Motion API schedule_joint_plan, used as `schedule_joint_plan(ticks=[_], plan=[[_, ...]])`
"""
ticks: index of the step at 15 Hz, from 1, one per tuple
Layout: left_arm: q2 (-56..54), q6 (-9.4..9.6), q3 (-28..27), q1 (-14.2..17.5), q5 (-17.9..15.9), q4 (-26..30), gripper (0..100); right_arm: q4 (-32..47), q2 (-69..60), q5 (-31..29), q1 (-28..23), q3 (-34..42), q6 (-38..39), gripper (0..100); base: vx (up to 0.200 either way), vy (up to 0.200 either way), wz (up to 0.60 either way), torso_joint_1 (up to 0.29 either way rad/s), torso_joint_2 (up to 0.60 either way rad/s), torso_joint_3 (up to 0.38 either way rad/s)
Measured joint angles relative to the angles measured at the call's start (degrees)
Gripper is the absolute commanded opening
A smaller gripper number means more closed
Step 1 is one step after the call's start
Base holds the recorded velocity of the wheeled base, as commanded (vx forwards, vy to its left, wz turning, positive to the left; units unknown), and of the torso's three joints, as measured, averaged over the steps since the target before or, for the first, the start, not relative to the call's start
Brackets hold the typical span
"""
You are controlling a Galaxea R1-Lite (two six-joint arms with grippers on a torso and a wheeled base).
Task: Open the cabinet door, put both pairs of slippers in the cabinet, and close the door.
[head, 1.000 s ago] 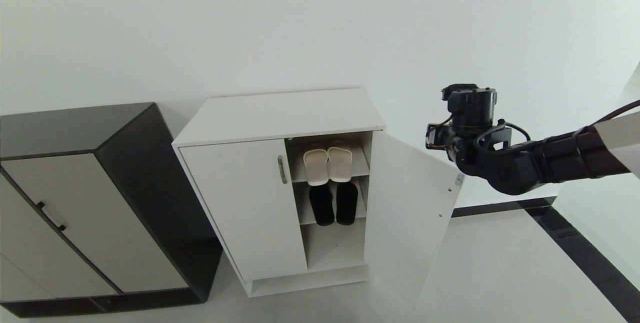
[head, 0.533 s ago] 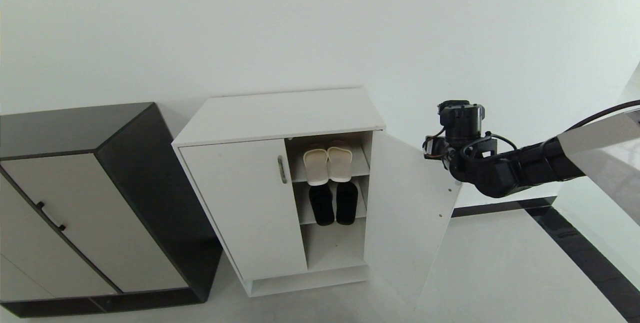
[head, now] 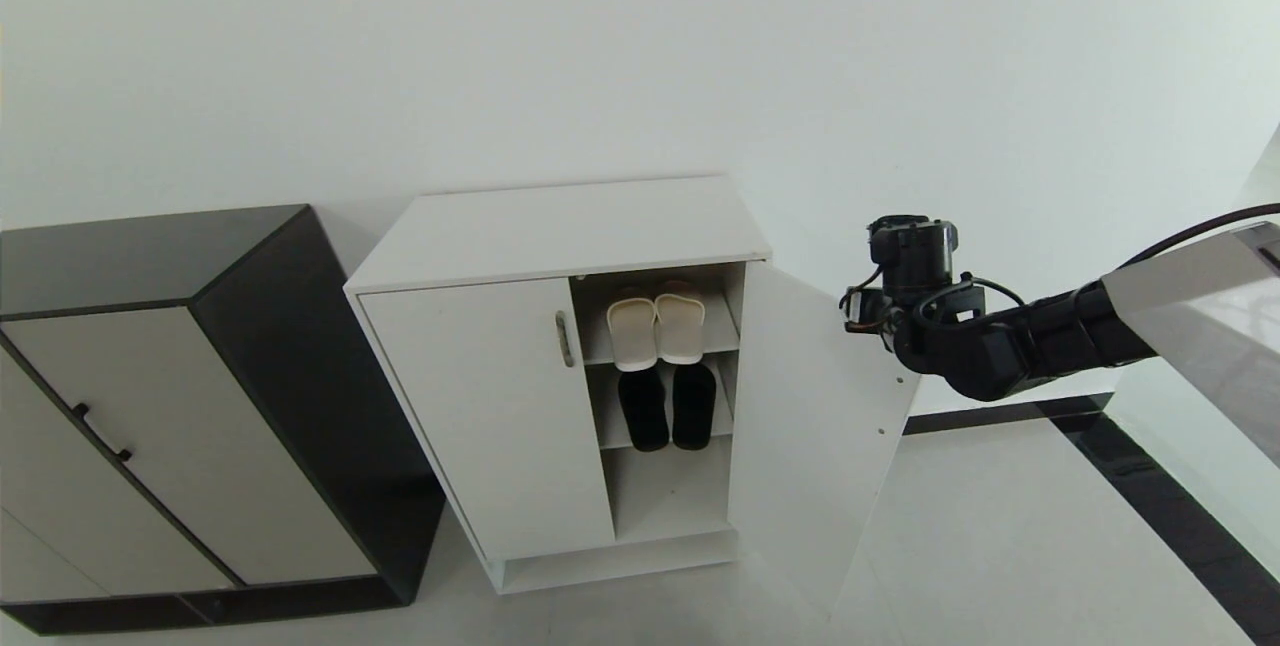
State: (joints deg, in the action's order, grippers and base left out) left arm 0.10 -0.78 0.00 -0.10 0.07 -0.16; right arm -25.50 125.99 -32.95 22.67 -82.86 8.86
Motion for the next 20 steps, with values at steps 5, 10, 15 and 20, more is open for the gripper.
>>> schedule_joint_plan(ticks=[5, 10, 15, 20], plan=[[0.0, 0.0, 0.0, 0.0, 0.0, 0.0, 0, 1.6, 0.0, 0.1, 0.0, 0.0, 0.1, 0, 0.0, 0.0, 0.0, 0.0, 0.0, 0.0], [0.0, -0.09, 0.0, 0.0, 0.0, 0.0, 0, 3.7, 0.0, 0.1, 0.1, 0.0, 0.6, 0, 0.0, 0.0, 0.0, 0.0, 0.0, 0.0], [0.0, -0.09, 0.0, 0.0, 0.0, 0.0, 0, 4.5, -1.1, 0.1, 1.7, 1.7, 1.0, 0, 0.0, 0.0, 0.0, 0.0, 0.0, 0.0], [0.0, -0.09, 0.0, 0.0, 0.0, 0.0, 0, 4.3, -6.2, 0.0, 9.5, 7.6, 2.5, 0, 0.0, 0.0, 0.0, 0.0, 0.0, 0.0]])
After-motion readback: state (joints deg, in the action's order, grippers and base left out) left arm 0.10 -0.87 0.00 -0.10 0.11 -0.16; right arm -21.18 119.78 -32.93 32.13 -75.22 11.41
